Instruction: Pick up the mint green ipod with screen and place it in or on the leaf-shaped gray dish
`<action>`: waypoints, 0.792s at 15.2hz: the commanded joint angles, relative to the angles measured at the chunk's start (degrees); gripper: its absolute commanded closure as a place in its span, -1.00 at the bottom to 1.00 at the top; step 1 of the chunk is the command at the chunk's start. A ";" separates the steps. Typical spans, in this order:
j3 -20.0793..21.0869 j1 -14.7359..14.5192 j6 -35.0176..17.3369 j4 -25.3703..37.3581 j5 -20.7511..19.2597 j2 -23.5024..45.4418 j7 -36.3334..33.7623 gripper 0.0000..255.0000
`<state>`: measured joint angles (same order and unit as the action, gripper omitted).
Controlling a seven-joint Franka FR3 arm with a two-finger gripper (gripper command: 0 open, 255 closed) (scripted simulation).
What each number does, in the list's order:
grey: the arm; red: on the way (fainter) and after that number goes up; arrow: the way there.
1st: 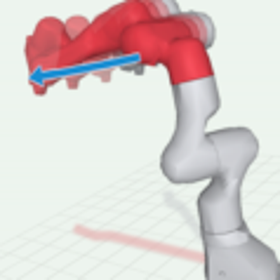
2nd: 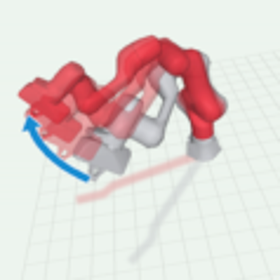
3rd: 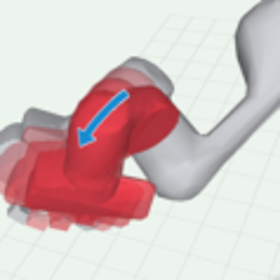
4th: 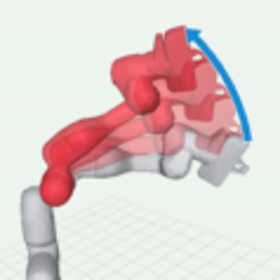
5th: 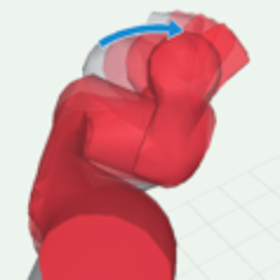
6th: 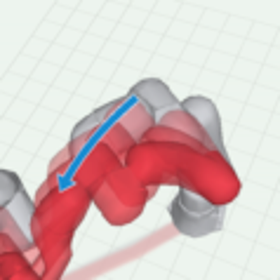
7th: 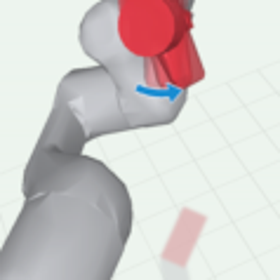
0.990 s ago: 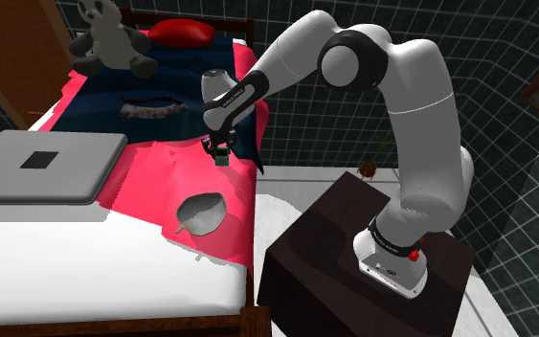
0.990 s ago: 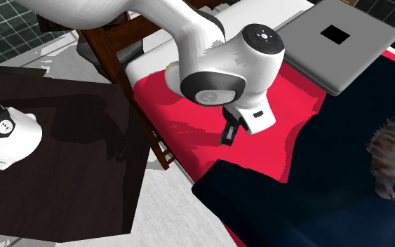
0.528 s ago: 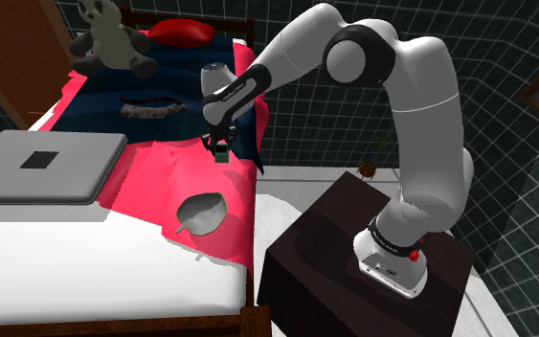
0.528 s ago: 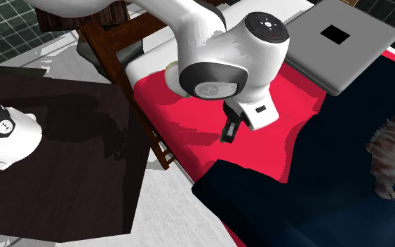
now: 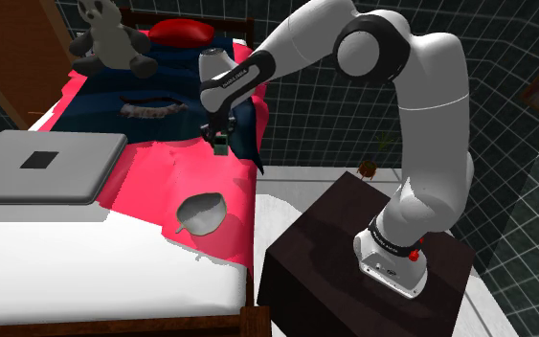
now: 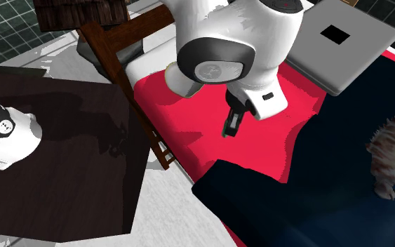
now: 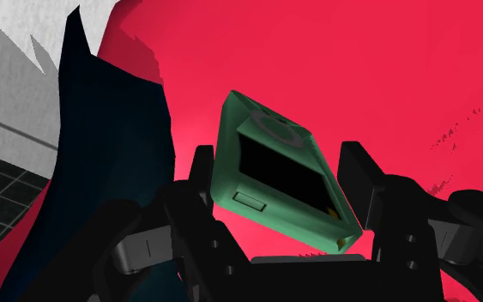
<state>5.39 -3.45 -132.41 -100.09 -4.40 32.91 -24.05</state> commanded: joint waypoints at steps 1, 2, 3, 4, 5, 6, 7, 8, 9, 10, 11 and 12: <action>0.07 0.12 1.17 0.12 0.14 -1.04 0.16 1.00; 0.11 0.15 1.72 0.20 0.20 -1.52 0.20 1.00; 0.15 0.18 2.28 0.30 0.26 -1.98 0.24 1.00; 0.19 0.20 2.85 0.41 0.32 -2.44 0.28 1.00; 0.23 0.22 3.42 0.53 0.38 -2.89 0.32 1.00; 0.26 0.25 4.00 0.66 0.43 -3.33 0.36 1.00; 0.30 0.27 4.57 0.81 0.49 -3.77 0.40 1.00; 0.33 0.29 5.16 0.97 0.55 -4.19 0.43 1.00; 0.36 0.31 5.75 1.15 0.61 -4.61 0.47 1.00; 0.39 0.33 6.33 1.31 0.66 -5.03 0.51 1.00; 0.39 0.33 6.35 1.33 0.66 -5.03 0.51 1.00; 0.67 -0.37 5.83 -0.30 0.61 -6.12 -0.55 1.00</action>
<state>5.90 -3.44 -126.50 -99.65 -3.77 27.42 -24.04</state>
